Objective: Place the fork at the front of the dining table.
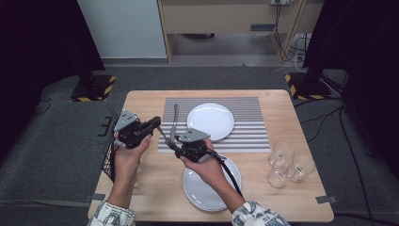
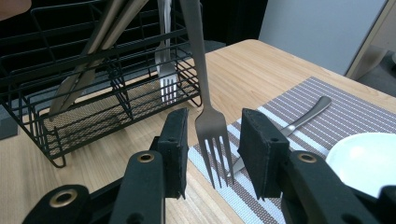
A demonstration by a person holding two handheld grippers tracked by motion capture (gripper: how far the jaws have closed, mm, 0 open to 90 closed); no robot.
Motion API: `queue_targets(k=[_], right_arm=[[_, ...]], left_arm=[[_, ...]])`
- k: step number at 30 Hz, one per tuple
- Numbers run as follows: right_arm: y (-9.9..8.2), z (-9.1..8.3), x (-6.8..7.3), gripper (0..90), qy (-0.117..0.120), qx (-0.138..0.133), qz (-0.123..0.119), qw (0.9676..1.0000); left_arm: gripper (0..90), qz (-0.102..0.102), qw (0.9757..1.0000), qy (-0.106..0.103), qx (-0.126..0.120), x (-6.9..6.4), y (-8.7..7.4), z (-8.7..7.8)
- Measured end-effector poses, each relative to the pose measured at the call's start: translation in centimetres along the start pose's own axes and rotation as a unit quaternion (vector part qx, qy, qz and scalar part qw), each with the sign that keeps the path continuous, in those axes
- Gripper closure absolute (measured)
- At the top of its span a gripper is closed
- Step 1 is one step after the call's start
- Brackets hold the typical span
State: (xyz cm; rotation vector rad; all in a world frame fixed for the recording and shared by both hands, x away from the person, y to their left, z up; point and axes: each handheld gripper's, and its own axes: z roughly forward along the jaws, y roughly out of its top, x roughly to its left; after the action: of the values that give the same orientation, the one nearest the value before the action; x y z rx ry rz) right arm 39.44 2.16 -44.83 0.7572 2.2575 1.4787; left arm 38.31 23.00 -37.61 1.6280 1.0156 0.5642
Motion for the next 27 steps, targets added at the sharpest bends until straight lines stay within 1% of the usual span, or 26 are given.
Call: queue_targets(k=[5, 7, 9, 13, 17, 22, 25, 27], right_arm=[[-0.03, 0.22, 0.08, 62.3, 0.0, -0.002, 0.002, 1.0], [-0.02, 0.25, 0.1, 62.3, 0.0, -0.004, 0.003, 1.0], [-0.01, 0.28, 0.1, 62.7, 0.0, -0.005, 0.004, 1.0], [-0.03, 0.46, 0.26, 63.4, 0.004, -0.012, 0.014, 0.9998], [0.0, 0.71, 0.59, 63.5, 0.007, -0.015, 0.012, 0.9998], [0.06, 0.87, 0.82, 60.8, 0.006, -0.015, 0.011, 0.9998], [0.12, 0.82, 0.73, 58.5, 0.005, -0.017, 0.014, 0.9998], [0.14, 0.78, 0.68, 57.4, 0.003, -0.017, 0.013, 0.9998]], left_arm=[[86.3, 0.005, 1.0, -0.002, 0.003, -0.26, -0.03, 0.16], [86.3, 0.007, 1.0, 0.0, 0.005, -0.24, -0.07, 0.22], [86.2, 0.006, 1.0, 0.002, 0.007, -0.11, -0.18, 0.25], [86.2, 0.004, 1.0, 0.002, 0.007, -0.05, -0.26, 0.19], [86.2, 0.005, 1.0, 0.0, 0.005, -0.3, -0.11, 0.06], [86.2, 0.006, 1.0, -0.001, 0.002, -0.45, -0.02, -0.02], [86.2, 0.004, 1.0, -0.005, 0.002, -0.5, -0.02, 0.0], [86.2, 0.006, 1.0, -0.004, 0.004, -0.58, -0.04, 0.04]])
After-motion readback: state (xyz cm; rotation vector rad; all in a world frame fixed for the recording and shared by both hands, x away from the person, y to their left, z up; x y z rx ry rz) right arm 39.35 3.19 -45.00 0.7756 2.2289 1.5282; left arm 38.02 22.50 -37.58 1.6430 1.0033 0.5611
